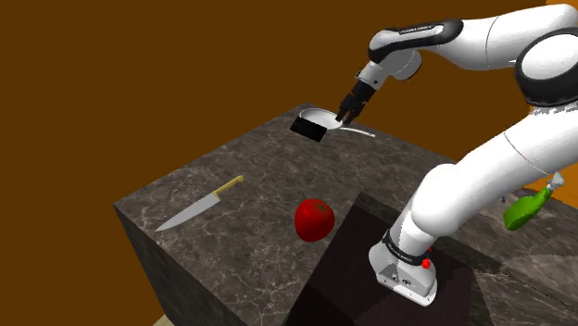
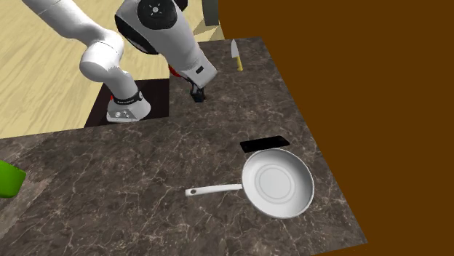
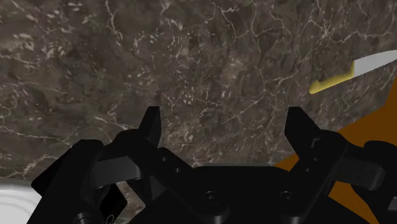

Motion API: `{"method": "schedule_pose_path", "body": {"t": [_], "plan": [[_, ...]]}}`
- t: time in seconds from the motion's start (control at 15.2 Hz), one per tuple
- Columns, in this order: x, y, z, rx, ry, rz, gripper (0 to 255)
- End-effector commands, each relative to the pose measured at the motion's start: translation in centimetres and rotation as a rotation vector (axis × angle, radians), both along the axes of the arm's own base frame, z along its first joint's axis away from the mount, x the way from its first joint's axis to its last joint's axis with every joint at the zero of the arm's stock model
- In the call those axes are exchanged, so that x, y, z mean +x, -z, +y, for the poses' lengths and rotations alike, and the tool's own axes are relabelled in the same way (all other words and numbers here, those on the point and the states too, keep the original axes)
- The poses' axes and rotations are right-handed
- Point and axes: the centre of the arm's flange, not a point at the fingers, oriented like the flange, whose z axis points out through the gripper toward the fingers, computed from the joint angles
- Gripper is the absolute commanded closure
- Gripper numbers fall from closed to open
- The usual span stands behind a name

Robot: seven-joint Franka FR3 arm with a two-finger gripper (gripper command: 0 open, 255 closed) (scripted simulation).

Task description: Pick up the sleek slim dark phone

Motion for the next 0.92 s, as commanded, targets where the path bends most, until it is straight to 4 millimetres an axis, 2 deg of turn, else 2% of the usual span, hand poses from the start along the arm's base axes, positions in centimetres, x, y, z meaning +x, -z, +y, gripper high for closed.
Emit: {"method": "schedule_pose_path", "body": {"t": [0.0, 0.4, 0.86], "plan": [[0.6, 1.8, -2.6, 0.048, 0.021, -0.04, 0], [2.8, 7.2, -9.8, 0.195, 0.085, -0.147, 0], [5.7, 14.5, -17.3, 0.367, 0.158, -0.272, 0]]}}
